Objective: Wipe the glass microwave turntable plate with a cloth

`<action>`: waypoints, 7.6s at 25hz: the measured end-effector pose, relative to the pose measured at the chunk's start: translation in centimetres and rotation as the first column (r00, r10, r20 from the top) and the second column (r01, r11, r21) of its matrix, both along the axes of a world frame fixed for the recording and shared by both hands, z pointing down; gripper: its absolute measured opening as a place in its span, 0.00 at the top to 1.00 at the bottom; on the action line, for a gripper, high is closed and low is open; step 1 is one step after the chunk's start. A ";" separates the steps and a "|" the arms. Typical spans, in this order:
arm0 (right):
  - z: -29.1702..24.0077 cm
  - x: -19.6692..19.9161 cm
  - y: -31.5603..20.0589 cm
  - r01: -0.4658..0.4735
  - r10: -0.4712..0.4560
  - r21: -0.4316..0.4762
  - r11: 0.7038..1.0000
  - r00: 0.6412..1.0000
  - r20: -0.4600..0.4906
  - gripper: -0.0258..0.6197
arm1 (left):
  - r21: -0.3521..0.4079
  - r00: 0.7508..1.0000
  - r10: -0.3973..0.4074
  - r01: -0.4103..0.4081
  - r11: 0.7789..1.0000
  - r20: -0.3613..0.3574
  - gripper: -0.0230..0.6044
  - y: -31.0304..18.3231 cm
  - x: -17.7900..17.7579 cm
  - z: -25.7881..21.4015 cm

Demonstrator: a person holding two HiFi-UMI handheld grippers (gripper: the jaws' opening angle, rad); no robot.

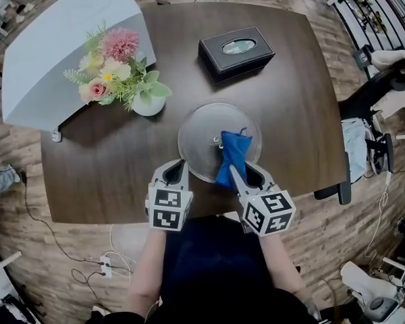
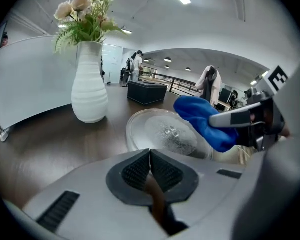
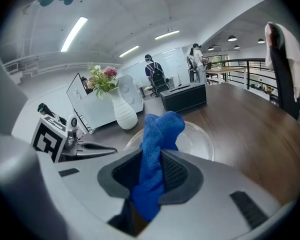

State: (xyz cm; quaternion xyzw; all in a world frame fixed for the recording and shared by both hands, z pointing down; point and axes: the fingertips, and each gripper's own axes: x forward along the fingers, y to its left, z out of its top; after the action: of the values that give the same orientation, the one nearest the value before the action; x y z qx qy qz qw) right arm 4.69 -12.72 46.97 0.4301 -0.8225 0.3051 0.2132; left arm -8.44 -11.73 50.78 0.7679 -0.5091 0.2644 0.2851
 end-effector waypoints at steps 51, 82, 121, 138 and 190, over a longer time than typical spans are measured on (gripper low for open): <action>6.9 -13.7 -8.4 0.412 -0.430 -0.128 0.902 0.882 -0.193 0.85 | -0.135 0.997 0.034 -0.042 0.990 -0.063 0.96 -0.2 0.3 3.0; 7.1 -5.5 -13.2 0.230 -0.250 -0.108 0.967 0.937 -0.244 0.85 | -0.146 0.999 0.031 -0.036 0.989 -0.039 0.96 -0.2 0.3 2.9; 3.2 5.9 -13.1 0.003 0.012 0.043 0.999 0.935 -0.356 0.84 | -0.117 1.000 0.016 -0.017 0.993 -0.007 0.96 -0.3 0.5 2.8; -0.6 -8.5 -6.2 0.310 -0.302 0.060 0.949 0.947 -0.112 0.85 | -0.104 1.000 0.018 -0.020 0.994 -0.024 0.96 -0.2 0.5 2.7; 7.2 -3.6 -6.3 0.278 -0.299 -0.127 0.952 0.930 -0.212 0.85 | -0.076 1.000 0.014 -0.014 0.997 -0.002 0.96 -0.2 0.4 2.8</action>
State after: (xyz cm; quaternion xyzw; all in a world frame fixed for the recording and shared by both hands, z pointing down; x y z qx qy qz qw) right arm 1.12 -18.98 54.12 0.3261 -0.8313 0.2577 0.3690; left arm -8.02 -11.90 53.56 0.7603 -0.4928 0.2851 0.3128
